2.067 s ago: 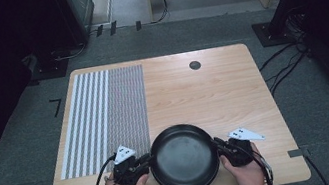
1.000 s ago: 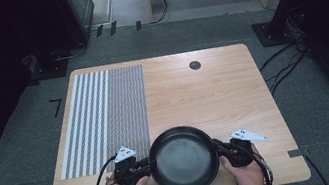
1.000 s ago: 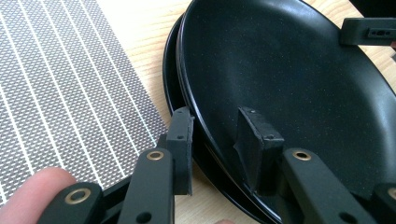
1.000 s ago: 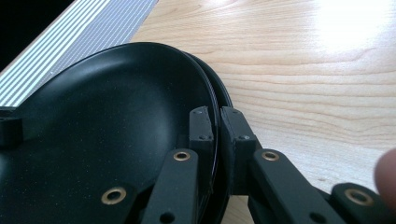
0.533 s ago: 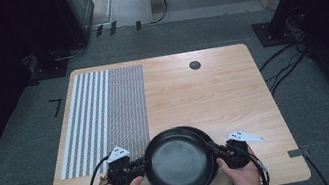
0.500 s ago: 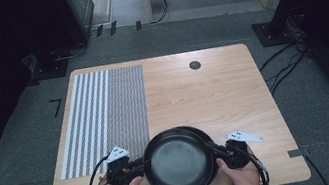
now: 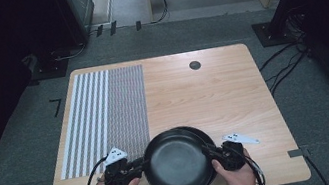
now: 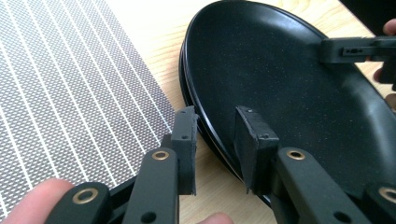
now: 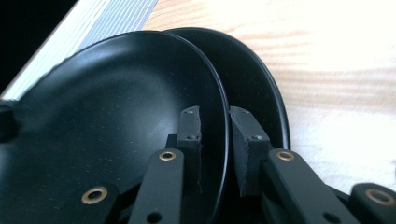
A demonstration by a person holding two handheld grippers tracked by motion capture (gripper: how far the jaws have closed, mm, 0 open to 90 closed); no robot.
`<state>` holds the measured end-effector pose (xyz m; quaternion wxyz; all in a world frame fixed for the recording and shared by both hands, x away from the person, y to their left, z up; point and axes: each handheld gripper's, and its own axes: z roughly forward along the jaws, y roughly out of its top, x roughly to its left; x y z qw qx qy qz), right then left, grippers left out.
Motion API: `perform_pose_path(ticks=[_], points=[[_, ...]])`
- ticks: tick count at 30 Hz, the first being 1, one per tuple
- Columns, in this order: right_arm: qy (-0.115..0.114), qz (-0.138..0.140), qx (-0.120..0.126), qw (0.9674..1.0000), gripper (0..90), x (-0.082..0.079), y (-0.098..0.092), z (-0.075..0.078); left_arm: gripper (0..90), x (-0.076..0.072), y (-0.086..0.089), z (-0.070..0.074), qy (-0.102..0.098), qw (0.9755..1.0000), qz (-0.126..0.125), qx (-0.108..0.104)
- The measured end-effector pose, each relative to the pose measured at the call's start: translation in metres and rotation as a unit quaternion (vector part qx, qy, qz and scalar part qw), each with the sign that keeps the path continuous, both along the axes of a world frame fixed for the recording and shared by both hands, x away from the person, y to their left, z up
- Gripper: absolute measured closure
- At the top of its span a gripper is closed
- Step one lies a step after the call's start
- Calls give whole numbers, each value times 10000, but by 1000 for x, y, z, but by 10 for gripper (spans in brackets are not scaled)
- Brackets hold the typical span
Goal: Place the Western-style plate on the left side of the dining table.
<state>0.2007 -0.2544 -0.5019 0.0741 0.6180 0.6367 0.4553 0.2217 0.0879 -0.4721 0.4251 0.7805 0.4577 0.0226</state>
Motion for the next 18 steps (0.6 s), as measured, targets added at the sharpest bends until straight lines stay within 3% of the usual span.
perform_pose_path(ticks=[4,9,13,16,18], points=[[171,-123,473,9987,756,1,-2,-6,709,1,1,0,22,10000,-23,-17],[233,-258,627,9974,765,2,-2,-7,708,3,2,0,63,9999,-92,-30],[443,-397,1139,9917,803,3,-7,-11,710,2,1,0,-7,10000,-64,-23],[383,-527,1187,9908,809,0,-6,-12,719,3,2,0,8,10000,-24,-57],[419,-593,1366,9880,820,-1,-7,-14,728,5,2,1,10,10000,2,-73]])
